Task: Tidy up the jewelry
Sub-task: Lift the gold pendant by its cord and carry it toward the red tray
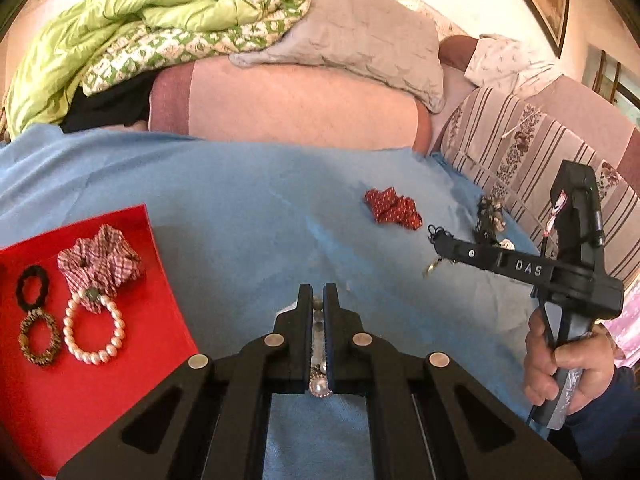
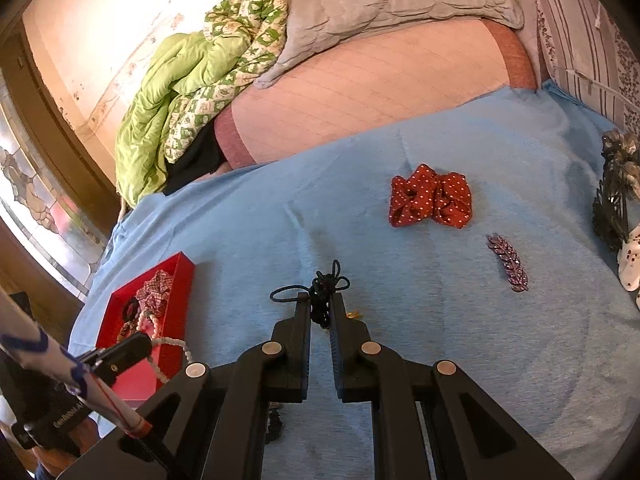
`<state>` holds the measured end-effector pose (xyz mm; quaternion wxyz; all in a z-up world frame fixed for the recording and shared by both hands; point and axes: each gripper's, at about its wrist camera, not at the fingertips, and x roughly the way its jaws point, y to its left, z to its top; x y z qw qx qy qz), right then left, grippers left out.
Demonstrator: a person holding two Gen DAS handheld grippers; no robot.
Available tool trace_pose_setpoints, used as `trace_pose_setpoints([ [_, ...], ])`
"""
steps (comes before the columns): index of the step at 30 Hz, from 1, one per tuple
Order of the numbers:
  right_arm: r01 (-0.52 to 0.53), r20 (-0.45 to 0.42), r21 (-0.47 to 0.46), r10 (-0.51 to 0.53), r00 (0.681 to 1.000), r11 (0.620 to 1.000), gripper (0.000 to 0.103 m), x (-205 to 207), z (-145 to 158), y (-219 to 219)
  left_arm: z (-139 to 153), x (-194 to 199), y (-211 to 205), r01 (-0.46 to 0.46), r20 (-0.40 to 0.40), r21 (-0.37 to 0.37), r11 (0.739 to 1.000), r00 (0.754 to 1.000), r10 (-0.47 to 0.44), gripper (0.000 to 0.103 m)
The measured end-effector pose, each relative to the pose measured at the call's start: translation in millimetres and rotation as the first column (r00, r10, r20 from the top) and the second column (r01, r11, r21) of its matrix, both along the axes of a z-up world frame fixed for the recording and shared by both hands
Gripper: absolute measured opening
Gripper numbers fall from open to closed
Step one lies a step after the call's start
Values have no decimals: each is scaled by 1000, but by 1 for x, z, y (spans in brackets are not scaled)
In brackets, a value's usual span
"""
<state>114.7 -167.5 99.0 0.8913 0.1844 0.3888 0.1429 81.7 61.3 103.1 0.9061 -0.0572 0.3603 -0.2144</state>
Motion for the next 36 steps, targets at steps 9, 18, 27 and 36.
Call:
trace_pose_setpoints([
  [9,-42,37,2,42,998,999,10,-5,8,13,9,-2,10,-44,36,-1,999,998,44,5],
  [18,-99,52,-5,99,994,995,10,-6,11,41,11,-2,30,-81,44,3,997,996,81,5],
  [27,-178,85,7,177,981,984,10,-15,20,86,14,-5,58,-125,43,-2,992,991,125,5],
  [36,-290,135,16,285,949,957,10,-26,25,147,22,-10,104,-209,53,-36,977,976,211,5],
])
